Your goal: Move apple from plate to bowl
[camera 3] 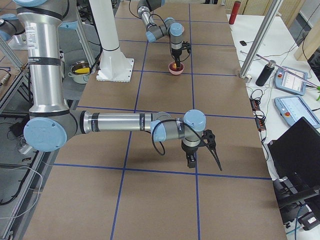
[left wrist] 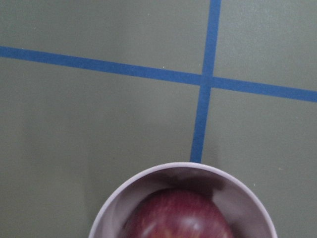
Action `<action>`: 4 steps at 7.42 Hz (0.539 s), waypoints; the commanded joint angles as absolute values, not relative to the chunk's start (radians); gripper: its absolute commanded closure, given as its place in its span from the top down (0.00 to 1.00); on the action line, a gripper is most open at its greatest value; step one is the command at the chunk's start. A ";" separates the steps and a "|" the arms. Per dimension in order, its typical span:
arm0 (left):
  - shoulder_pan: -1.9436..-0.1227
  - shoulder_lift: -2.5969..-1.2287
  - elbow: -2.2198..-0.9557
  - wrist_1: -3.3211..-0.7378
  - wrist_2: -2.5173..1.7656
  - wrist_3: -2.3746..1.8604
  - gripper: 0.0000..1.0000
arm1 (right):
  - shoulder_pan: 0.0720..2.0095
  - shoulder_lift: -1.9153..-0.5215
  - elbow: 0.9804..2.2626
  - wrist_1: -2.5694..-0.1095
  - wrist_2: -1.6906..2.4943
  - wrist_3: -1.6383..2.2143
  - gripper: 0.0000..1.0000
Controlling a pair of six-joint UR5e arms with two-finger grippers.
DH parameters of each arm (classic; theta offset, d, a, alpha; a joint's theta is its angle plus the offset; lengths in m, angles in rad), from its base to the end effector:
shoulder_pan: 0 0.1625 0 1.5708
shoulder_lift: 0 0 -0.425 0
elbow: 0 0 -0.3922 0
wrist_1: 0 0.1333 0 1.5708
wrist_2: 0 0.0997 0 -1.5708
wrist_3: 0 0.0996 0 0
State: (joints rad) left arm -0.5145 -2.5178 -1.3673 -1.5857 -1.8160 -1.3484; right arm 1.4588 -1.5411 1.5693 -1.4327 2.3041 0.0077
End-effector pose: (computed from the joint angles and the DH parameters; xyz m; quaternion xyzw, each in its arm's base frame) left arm 0.6188 -0.4751 0.1468 0.0263 0.3837 -0.0894 0.9188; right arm 0.0086 -0.5195 0.6327 0.0560 -0.3612 -0.0782 0.9275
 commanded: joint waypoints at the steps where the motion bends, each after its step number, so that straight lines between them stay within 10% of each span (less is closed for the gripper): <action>1: -0.523 -2.449 -1.478 -1.563 -1.816 -1.294 0.98 | 1.459 -1.540 1.569 -1.433 2.304 0.008 1.00; 4: -0.651 -2.142 -1.740 -1.565 -1.888 -0.919 0.98 | 1.459 -1.540 1.563 -1.433 2.304 0.008 1.00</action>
State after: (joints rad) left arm -0.5817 -2.2662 -1.6449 -1.5632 -1.8423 -1.0807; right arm 1.4588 -1.5402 1.5663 -1.4327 2.3040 0.0077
